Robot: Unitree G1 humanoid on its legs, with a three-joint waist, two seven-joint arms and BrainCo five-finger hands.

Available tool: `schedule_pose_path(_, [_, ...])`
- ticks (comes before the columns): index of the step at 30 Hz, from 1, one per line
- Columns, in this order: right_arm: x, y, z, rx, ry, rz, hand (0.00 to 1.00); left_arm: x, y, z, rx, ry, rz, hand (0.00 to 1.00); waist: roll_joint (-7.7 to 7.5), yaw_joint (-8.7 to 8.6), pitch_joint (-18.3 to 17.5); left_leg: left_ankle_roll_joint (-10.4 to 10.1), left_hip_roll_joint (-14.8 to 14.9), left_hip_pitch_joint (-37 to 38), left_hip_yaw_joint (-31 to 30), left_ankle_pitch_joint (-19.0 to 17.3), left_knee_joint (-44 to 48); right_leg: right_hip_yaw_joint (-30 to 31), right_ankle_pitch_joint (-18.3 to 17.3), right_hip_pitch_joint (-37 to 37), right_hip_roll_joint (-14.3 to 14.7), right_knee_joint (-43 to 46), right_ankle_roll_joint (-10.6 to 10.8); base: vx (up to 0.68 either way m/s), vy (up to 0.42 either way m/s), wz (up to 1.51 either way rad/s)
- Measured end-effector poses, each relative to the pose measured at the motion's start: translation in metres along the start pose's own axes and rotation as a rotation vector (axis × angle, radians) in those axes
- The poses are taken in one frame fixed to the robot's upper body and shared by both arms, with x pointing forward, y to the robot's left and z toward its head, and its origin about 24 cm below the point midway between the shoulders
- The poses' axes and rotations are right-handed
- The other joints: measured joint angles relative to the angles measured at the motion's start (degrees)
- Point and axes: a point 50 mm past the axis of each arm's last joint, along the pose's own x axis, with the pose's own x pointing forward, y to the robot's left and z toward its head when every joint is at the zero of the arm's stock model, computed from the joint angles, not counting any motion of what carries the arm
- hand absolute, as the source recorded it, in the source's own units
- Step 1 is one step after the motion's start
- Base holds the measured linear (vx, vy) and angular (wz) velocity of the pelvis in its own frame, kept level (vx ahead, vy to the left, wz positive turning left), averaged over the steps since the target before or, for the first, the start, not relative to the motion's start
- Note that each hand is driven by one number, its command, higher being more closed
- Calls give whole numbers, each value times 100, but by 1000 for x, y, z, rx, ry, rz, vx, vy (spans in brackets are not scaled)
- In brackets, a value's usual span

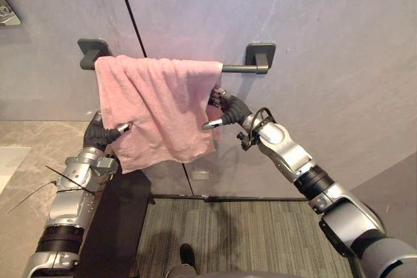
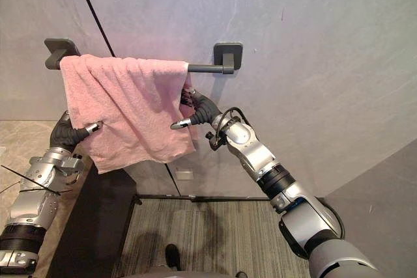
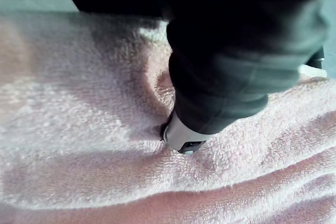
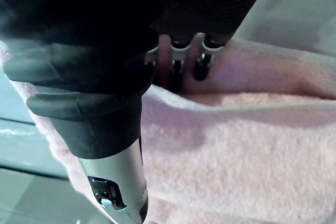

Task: Organize washtable

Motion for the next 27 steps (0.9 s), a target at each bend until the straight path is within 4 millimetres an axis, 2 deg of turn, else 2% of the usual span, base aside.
schedule_pose_path(7, [-8, -13, -3, -20, 20, -27, 0, -1, 2, 0, 3, 2, 7, 100, -1, -16, 0, -2, 56, 106, 241, -2, 0, 213, 46, -32, 16, 0, -29, -6, -4, -17])
schedule_pose_path(12, [-22, -24, -11, -12, 48, -71, 0, -4, 5, -2, 20, 15, 18, 100, 1, -17, 1, -8, 128, 185, 413, -6, -1, 409, 111, -66, 71, -59, -54, -25, -14, -20])
schedule_pose_path(14, [-24, -26, -11, -15, 52, -71, 0, -9, 13, -3, 22, 23, 49, 100, -1, -29, 2, -10, 178, 189, 554, -8, -2, 501, 153, -162, 92, -78, -67, -32, -17, -34])
schedule_pose_path(17, [-31, -32, -15, -8, 65, -89, 0, -10, 14, -3, 22, 26, 55, 100, -3, -41, 3, -11, 181, 197, 627, -10, -2, 574, 236, -151, 97, -194, -57, -5, -21, -17])
schedule_pose_path(27, [-37, -37, -20, -16, 90, -99, 0, -10, 15, -3, 22, 25, 59, 100, -46, -44, 15, -11, 184, 208, 620, -10, -2, 549, 246, -139, 87, -218, -42, 3, -3, 0])
